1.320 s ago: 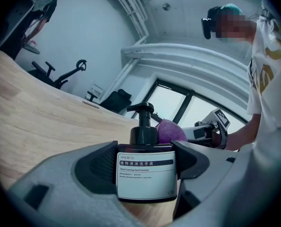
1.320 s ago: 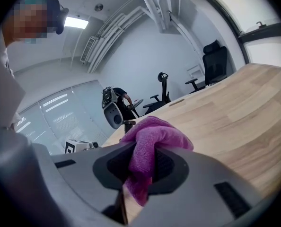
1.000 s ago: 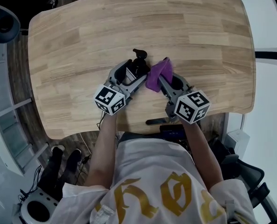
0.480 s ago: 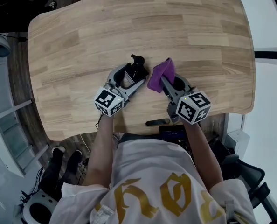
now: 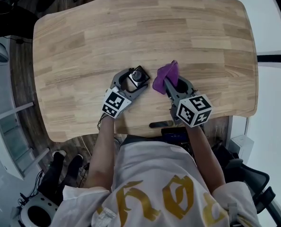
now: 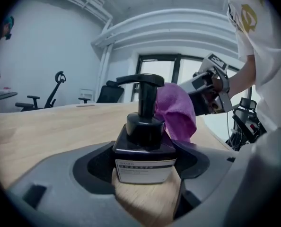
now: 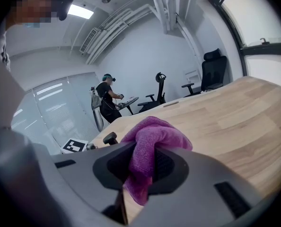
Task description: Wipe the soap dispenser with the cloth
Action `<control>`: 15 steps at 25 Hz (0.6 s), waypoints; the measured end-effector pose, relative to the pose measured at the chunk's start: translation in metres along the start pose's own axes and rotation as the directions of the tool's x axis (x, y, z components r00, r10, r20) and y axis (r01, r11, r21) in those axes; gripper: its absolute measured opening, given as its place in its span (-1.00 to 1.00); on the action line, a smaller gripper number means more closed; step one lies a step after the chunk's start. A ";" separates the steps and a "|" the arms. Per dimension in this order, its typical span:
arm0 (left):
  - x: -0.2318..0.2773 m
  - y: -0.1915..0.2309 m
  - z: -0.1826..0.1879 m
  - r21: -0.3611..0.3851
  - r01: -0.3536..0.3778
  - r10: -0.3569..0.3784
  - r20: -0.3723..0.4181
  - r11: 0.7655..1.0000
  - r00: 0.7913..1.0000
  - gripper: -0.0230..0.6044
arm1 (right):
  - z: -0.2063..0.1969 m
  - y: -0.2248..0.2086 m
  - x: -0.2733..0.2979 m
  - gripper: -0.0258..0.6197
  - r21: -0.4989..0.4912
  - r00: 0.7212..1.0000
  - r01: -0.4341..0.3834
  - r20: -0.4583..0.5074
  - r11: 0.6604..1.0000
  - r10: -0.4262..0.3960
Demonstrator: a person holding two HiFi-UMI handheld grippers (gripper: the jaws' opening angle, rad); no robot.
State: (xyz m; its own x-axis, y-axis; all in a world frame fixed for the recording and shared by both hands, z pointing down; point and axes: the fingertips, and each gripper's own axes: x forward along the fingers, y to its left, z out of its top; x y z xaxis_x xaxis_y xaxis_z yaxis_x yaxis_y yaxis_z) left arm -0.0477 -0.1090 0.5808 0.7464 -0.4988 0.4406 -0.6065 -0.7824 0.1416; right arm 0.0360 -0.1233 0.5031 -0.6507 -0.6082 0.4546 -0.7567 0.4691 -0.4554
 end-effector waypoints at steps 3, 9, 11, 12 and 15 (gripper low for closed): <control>0.002 -0.004 -0.008 0.021 -0.027 0.028 -0.069 0.999 0.997 0.13 | 0.004 0.000 -0.005 -0.72 -0.031 0.999 0.039 0.018 0.999 -0.038; -0.018 -0.001 -0.012 -0.069 -0.079 0.069 -0.140 0.994 0.988 0.16 | 0.008 0.013 -0.014 -0.72 -0.125 0.995 0.097 0.029 0.987 -0.094; -0.033 0.001 -0.010 -0.114 -0.114 0.100 -0.122 0.987 0.988 0.18 | 0.007 0.021 -0.019 -0.72 -0.157 0.994 0.111 0.031 0.981 -0.107; -0.043 0.001 -0.005 -0.124 -0.136 0.125 -0.098 0.983 0.987 0.18 | 0.006 0.024 -0.022 -0.72 -0.165 0.993 0.118 0.035 0.979 -0.114; -0.069 -0.001 0.018 -0.144 -0.177 0.180 0.005 0.974 0.984 0.17 | 0.009 0.033 -0.031 -0.72 -0.158 0.989 0.139 0.068 0.978 -0.129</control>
State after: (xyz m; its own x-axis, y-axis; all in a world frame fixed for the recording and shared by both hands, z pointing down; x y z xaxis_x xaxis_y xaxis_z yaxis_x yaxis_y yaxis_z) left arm -0.0939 -0.0807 0.5345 0.6264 -0.6334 0.4543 -0.7623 -0.6195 0.1874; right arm 0.0320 -0.0953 0.4671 -0.5416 -0.7061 0.4562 -0.8400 0.4756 -0.2613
